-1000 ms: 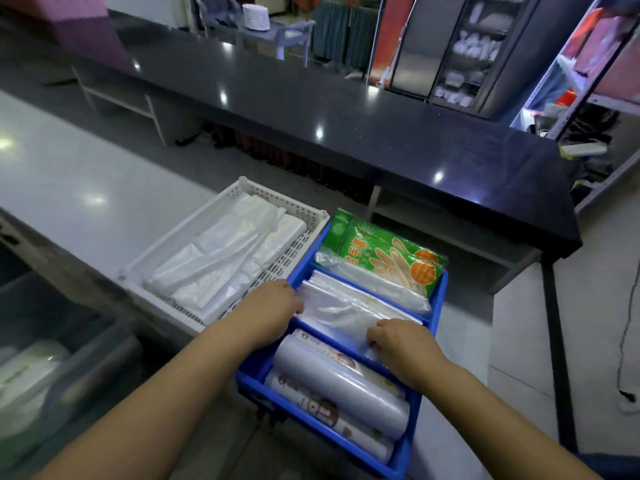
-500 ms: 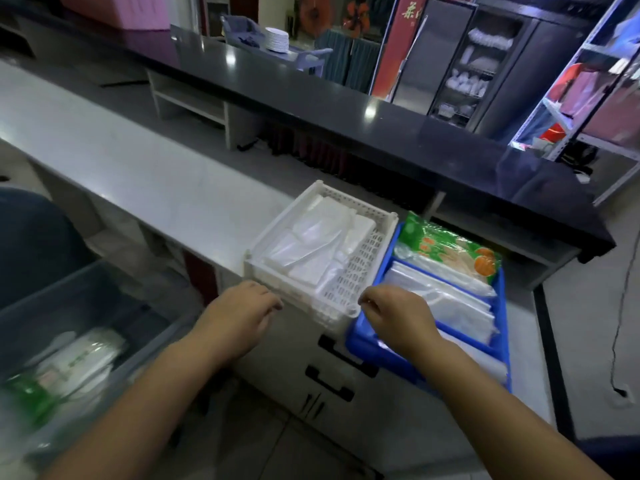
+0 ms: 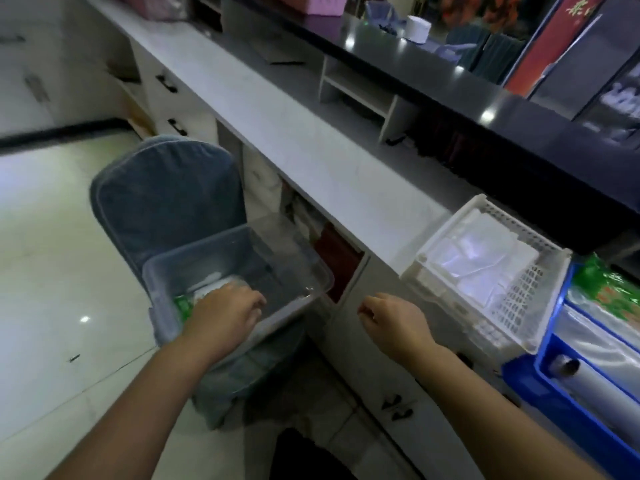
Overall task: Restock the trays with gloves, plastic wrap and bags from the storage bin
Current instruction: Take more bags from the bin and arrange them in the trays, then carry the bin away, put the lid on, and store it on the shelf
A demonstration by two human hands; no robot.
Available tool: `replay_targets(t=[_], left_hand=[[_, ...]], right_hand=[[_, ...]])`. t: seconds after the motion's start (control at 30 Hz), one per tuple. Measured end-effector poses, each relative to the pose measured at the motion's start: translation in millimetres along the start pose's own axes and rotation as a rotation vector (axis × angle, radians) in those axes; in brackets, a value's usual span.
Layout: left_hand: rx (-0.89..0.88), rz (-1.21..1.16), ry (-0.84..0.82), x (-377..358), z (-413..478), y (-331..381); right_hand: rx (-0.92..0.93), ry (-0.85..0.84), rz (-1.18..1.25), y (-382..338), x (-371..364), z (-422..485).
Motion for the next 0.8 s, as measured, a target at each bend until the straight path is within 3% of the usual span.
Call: replay_targets(t=[0.17, 0.33, 0.53, 0.8], left_hand=[[0.209, 0.023, -0.024, -5.3, 6.7, -77.9], [0.25, 0.098, -0.066, 5.7, 40.4, -139.0], [0.234, 0.234, -0.154, 22.8, 79.2, -196.0], [0.108, 0.162, -0.217, 16.0, 147.6, -243.9]], right_hand=[[0.056, -0.088, 0.059, -35.0, -46.9, 59.7], [0.025, -0.192, 0.013, -55.4, -105.7, 127.1], [-0.069, -0.375, -0.083, -59.9, -173.5, 180.5], [-0.323, -0.558, -0.156, -61.1, -209.8, 188.9]])
Point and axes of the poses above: each hand's wrist, its own z-axis towards the middle knuckle, its own x-axis out of the back of the hand, y = z × x, the point moved 5 cm from there along z, towards the middle knuckle
